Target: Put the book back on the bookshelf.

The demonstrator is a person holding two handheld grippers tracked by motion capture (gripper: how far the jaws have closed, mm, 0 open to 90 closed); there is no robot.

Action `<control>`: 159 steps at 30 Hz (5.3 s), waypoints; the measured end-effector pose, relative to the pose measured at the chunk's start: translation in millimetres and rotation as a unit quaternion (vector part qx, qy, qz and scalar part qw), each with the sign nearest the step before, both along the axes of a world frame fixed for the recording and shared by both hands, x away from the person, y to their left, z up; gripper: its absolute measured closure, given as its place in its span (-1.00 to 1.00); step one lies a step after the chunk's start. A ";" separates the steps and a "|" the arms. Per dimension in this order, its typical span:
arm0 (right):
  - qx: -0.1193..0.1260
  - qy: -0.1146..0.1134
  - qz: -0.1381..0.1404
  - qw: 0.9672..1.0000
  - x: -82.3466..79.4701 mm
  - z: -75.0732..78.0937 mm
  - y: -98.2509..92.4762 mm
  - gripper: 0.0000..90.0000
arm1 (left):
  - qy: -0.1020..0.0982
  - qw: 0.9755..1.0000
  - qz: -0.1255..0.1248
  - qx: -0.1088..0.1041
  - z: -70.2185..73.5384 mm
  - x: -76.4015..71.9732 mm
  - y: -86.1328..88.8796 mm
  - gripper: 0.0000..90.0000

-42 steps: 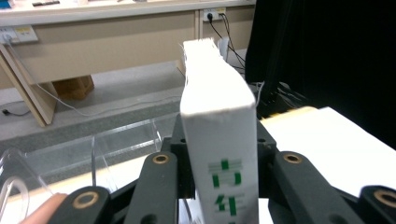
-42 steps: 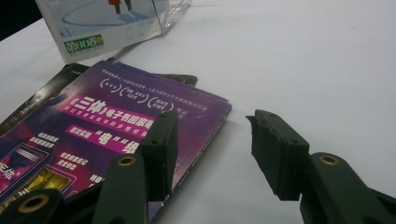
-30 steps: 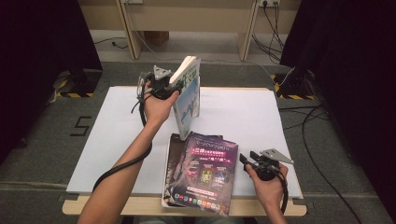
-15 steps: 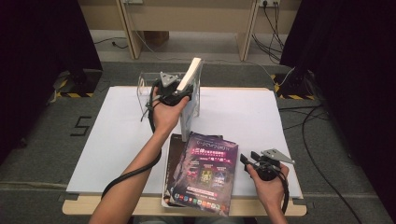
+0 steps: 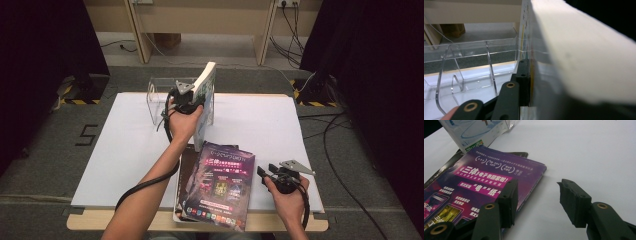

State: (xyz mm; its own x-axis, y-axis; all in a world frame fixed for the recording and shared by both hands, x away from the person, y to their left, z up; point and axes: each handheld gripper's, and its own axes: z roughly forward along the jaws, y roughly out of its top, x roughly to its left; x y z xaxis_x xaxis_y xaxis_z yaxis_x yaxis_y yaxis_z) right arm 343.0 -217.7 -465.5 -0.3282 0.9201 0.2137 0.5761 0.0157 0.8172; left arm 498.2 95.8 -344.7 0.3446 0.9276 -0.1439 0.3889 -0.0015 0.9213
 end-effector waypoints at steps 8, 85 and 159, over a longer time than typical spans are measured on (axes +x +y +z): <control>-0.002 0.003 0.000 1.000 0.1 -0.4 -0.8 0.11 | -0.003 1.000 -0.001 -0.008 -0.7 1.6 5.1 0.64; -0.002 0.003 0.003 1.000 2.4 -1.8 -2.3 0.11 | -0.015 0.999 0.036 0.029 23.7 55.8 -11.8 0.26; -0.003 0.015 0.005 1.000 3.3 -6.5 -0.6 0.11 | -0.034 0.998 0.033 -0.034 8.9 58.4 -23.9 0.39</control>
State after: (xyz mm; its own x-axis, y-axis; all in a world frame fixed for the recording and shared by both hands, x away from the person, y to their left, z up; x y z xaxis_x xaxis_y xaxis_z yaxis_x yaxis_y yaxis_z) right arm 346.3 -218.2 -472.0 -0.3318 0.9180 0.2174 0.6000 0.0275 0.7995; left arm 556.6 71.9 -335.8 0.2950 0.9371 -0.1864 0.3227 0.0859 0.9426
